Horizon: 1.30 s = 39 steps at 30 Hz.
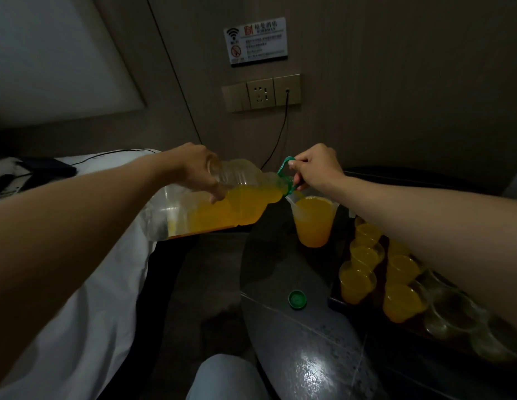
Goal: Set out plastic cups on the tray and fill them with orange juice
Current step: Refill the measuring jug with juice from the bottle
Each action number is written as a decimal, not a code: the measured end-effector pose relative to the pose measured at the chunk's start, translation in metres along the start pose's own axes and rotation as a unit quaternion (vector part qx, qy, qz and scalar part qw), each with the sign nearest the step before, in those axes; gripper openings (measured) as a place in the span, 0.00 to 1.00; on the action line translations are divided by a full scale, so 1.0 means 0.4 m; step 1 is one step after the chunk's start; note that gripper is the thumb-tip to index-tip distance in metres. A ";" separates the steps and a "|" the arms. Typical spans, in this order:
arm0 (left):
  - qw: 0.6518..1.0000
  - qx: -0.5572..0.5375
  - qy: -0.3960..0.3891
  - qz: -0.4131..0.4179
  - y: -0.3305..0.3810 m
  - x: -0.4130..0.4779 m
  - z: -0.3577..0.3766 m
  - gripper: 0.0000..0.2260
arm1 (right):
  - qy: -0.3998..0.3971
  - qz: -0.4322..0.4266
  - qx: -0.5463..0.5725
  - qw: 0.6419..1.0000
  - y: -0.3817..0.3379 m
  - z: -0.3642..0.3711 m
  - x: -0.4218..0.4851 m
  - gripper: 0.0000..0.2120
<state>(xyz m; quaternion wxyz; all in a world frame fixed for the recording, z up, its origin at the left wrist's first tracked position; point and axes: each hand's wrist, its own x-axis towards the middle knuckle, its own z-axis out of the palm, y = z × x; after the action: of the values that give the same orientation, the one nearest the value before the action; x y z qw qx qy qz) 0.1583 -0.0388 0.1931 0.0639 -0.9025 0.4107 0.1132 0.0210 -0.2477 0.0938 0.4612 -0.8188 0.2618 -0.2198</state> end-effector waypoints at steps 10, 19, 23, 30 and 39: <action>1.000 -0.007 -0.004 0.002 -0.004 -0.005 -0.006 0.24 | 0.001 -0.002 0.002 1.000 -0.006 0.004 -0.003 0.08; 1.000 -0.011 0.001 0.003 -0.001 -0.005 -0.005 0.24 | -0.004 -0.006 0.008 1.000 -0.001 -0.001 -0.002 0.08; 1.000 -0.012 0.004 0.004 -0.001 -0.005 -0.008 0.24 | 0.003 -0.009 0.008 1.000 0.001 -0.002 0.001 0.09; 1.000 -0.008 0.007 0.004 0.005 -0.004 -0.015 0.23 | 0.005 -0.011 0.006 1.000 0.002 -0.009 0.005 0.08; 1.000 -0.003 0.010 0.008 0.004 0.002 -0.019 0.24 | 0.007 -0.002 0.013 1.000 0.002 -0.009 0.000 0.08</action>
<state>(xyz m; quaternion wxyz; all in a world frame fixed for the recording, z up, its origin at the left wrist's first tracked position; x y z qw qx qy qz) 0.1586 -0.0421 0.2003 0.0561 -0.9006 0.4178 0.1059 0.0188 -0.2504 0.0949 0.4693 -0.8118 0.2602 -0.2302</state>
